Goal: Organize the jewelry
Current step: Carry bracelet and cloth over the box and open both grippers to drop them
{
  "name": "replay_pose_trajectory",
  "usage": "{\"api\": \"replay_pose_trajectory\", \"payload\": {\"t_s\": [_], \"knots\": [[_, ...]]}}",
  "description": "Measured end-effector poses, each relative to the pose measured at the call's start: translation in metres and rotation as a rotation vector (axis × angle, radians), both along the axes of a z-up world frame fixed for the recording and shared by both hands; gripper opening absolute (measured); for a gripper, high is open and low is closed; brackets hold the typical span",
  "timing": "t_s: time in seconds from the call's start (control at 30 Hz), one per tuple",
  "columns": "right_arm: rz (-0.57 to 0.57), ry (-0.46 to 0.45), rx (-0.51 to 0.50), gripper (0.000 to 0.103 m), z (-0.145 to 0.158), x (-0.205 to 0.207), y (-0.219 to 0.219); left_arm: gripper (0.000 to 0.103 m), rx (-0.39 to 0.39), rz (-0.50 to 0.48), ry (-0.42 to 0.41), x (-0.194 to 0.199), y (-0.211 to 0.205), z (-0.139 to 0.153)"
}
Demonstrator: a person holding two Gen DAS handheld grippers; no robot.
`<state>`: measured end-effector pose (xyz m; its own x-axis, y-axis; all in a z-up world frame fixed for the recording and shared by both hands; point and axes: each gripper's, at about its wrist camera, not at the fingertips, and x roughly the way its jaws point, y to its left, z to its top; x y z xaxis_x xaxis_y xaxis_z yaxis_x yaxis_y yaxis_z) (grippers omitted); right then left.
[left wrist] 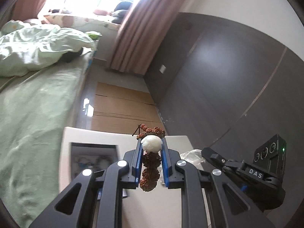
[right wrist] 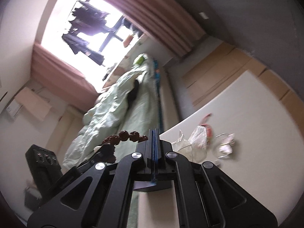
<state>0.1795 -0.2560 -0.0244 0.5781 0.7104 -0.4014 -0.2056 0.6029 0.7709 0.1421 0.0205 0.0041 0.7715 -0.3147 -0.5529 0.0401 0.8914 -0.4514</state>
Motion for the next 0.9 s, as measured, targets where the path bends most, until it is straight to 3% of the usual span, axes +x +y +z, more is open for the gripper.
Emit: {"api": "replay_pose_trajectory", "payload": {"t_s": [0.2, 0.43, 0.47, 0.5, 0.53, 0.6, 0.9], "knots": [[0.116, -0.002, 0.054, 0.002, -0.002, -0.003, 0.049, 0.016, -0.026, 0.07, 0.011, -0.014, 0.04, -0.002], [0.202, 0.012, 0.01, 0.002, -0.013, -0.005, 0.107, 0.016, -0.058, 0.129, 0.02, -0.019, 0.074, -0.005], [0.213, 0.028, -0.011, 0.005, -0.018, -0.004, 0.113, 0.016, -0.064, 0.134, 0.024, -0.02, 0.078, -0.006], [0.224, 0.053, -0.032, 0.021, -0.022, -0.001, 0.119, 0.016, -0.07, 0.136, 0.028, -0.02, 0.08, -0.007], [0.226, 0.079, -0.051, 0.046, -0.027, 0.0, 0.123, 0.016, -0.075, 0.135, 0.032, -0.021, 0.082, -0.008], [0.18, 0.074, -0.08, 0.069, -0.029, -0.003, 0.12, 0.016, -0.088, 0.129, 0.045, -0.019, 0.083, -0.011], [0.077, 0.054, -0.139, 0.071, -0.025, -0.004, 0.085, 0.017, -0.114, 0.068, 0.134, 0.001, 0.067, -0.033]]}}
